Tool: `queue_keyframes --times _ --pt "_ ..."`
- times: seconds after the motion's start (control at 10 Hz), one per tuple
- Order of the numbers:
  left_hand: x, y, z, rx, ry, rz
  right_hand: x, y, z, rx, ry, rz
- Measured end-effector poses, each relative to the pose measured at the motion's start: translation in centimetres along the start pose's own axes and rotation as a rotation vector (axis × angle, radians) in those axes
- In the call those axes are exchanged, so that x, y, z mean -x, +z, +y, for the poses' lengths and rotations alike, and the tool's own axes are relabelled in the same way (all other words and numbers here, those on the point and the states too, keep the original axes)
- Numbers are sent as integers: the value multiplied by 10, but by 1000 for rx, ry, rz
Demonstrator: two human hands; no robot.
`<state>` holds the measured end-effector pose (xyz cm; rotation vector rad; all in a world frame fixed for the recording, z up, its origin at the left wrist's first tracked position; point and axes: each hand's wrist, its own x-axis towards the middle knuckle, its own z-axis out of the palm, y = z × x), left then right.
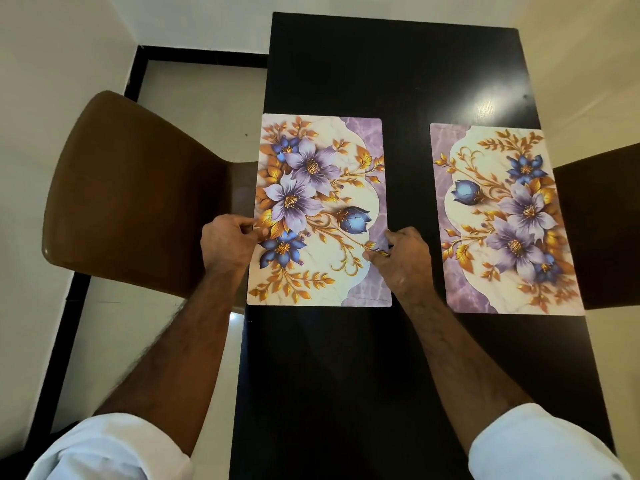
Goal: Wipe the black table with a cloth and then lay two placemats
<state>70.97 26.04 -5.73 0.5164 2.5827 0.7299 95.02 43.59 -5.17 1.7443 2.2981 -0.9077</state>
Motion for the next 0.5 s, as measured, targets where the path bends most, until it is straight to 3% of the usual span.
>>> queue_keyframes --times 0.4,0.5 --pt "1 2 1 -10 21 -21 -3 1 4 41 -27 -57" --pt "9 8 10 -268 133 55 7 -1 1 214 -160 97"
